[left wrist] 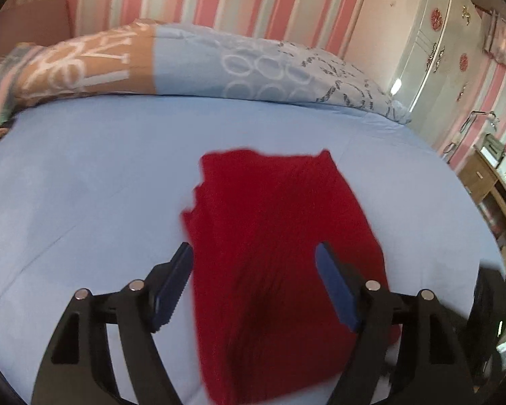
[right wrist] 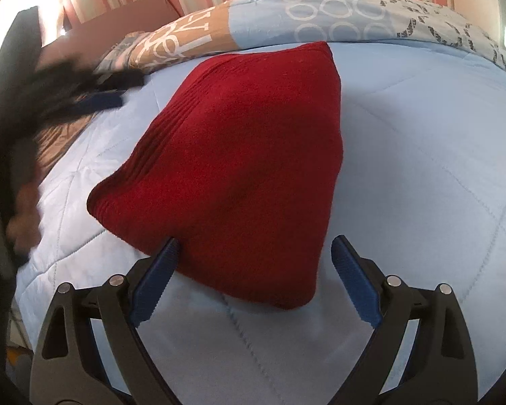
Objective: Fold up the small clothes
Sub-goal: 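Grasp the red sweater's edge with the left gripper, straighten it, release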
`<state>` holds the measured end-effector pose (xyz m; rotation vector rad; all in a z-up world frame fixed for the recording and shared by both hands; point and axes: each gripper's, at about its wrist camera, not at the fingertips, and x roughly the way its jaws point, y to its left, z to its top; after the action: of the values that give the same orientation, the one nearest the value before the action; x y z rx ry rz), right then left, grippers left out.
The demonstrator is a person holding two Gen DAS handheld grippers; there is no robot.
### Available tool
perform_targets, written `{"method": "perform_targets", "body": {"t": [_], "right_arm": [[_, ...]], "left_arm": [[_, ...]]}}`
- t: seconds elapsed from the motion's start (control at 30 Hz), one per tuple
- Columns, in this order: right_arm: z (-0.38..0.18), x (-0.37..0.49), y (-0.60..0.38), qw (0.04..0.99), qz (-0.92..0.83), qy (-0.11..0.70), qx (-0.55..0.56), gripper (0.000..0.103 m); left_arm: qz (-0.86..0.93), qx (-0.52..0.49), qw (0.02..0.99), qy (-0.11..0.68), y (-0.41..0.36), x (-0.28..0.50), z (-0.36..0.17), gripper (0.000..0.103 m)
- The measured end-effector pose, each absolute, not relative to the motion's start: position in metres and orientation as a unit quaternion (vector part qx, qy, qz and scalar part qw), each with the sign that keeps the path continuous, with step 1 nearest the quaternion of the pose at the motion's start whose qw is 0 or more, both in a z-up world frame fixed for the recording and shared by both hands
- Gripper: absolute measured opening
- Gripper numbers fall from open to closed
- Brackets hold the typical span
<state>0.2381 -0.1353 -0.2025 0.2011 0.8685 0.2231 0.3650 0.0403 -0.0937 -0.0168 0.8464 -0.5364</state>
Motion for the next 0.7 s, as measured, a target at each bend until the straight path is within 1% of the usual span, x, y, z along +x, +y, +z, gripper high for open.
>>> {"method": "perform_targets", "body": {"t": [0.1, 0.17, 0.2, 0.23, 0.27, 0.3, 0.33, 0.37, 0.4, 0.5, 0.6, 0.7], "right_arm": [[-0.205, 0.239, -0.138, 0.895, 0.112, 0.419, 0.104, 0.092], [-0.206, 0.241, -0.138, 0.895, 0.115, 0.418, 0.105, 0.092], [-0.206, 0.241, -0.139, 0.895, 0.118, 0.417, 0.107, 0.092], [-0.206, 0.242, -0.139, 0.896, 0.119, 0.414, 0.107, 0.092], [-0.206, 0.243, -0.14, 0.896, 0.119, 0.414, 0.107, 0.092], [-0.205, 0.243, -0.14, 0.896, 0.12, 0.413, 0.107, 0.092], [-0.205, 0.244, -0.139, 0.897, 0.121, 0.412, 0.108, 0.092], [-0.205, 0.245, -0.14, 0.896, 0.122, 0.412, 0.11, 0.092], [-0.206, 0.246, -0.14, 0.896, 0.123, 0.412, 0.112, 0.092], [-0.204, 0.246, -0.139, 0.897, 0.124, 0.408, 0.116, 0.092], [-0.199, 0.241, -0.135, 0.902, 0.128, 0.397, 0.114, 0.092], [-0.198, 0.242, -0.133, 0.903, 0.123, 0.398, 0.103, 0.092]], "left_arm": [[-0.265, -0.027, 0.859, 0.438, 0.024, 0.406, -0.108, 0.074], [-0.26, -0.028, 0.856, 0.446, 0.016, 0.42, -0.114, 0.074], [-0.258, -0.027, 0.855, 0.449, 0.014, 0.425, -0.116, 0.071], [-0.256, -0.03, 0.852, 0.457, 0.012, 0.433, -0.121, 0.066], [-0.258, -0.035, 0.846, 0.466, 0.011, 0.436, -0.125, 0.053], [-0.26, -0.044, 0.84, 0.474, 0.011, 0.44, -0.129, 0.038], [-0.262, -0.047, 0.835, 0.481, 0.01, 0.444, -0.133, 0.032], [-0.259, -0.04, 0.836, 0.482, 0.008, 0.442, -0.133, 0.024], [-0.256, -0.03, 0.838, 0.481, 0.006, 0.44, -0.133, 0.019], [-0.24, 0.004, 0.856, 0.458, 0.002, 0.43, -0.124, 0.014], [-0.22, 0.033, 0.871, 0.438, 0.009, 0.417, -0.121, 0.013], [-0.189, 0.056, 0.88, 0.432, 0.023, 0.41, -0.132, 0.014]]}}
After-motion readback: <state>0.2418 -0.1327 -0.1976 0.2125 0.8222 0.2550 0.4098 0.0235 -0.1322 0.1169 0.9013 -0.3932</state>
